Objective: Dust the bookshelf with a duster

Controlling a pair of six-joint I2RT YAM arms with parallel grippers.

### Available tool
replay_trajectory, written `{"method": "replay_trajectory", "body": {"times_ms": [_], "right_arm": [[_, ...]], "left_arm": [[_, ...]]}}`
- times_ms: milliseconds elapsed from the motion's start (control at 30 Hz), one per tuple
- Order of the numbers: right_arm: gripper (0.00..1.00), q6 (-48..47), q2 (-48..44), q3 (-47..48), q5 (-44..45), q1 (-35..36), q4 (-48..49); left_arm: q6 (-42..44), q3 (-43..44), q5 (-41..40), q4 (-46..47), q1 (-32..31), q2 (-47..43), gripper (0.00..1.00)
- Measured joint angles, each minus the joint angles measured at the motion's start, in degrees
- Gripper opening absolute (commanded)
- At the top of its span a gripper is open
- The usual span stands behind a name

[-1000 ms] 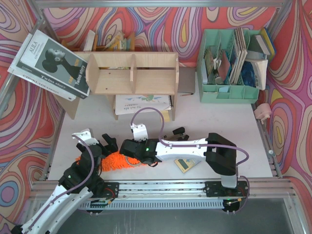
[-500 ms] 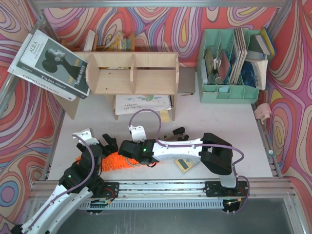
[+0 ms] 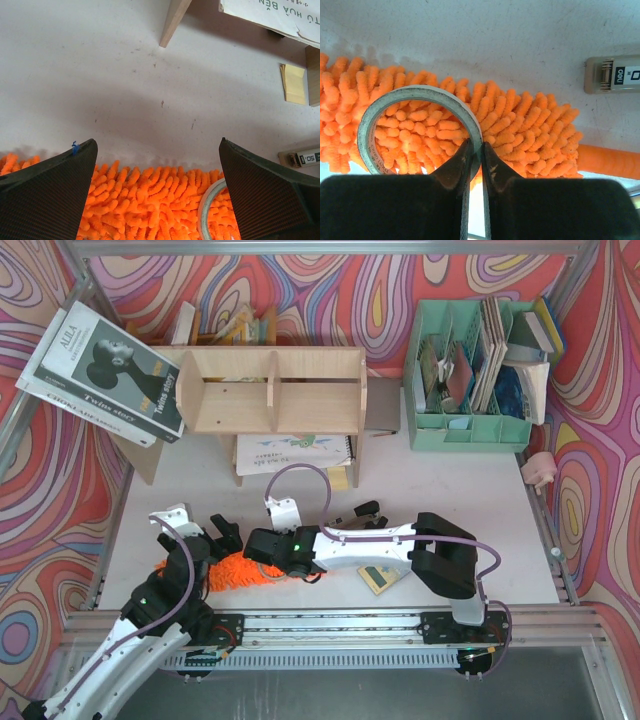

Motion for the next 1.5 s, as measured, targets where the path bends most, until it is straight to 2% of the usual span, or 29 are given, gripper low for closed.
{"method": "replay_trajectory", "body": {"times_ms": [600,967,1267,1367,1500], "right_arm": [[0.2,1.44,-2.6,-0.04,5.75,-2.16,-1.36],[0.2,-3.39,-2.4,0.11,6.38,-8.39,4.09],[0.2,-6.25,1.53,2.93,7.02,-11.47,8.26],[0.24,-6.67,2.64,3.02,6.99,-11.69,8.94],[0.37,-6.8,3.89,3.04,6.97,-11.89,9.22]], "left_arm": [[0.0,0.02,0.0,-0.02,0.0,0.0,0.99],[0.0,0.0,0.0,-0.02,0.0,0.0,0.98],[0.0,0.02,0.0,0.0,0.0,0.0,0.98],[0.0,0.0,0.0,-0.02,0.0,0.07,0.98],[0.0,0.0,-0.02,-0.02,0.0,0.31,0.98]]}}
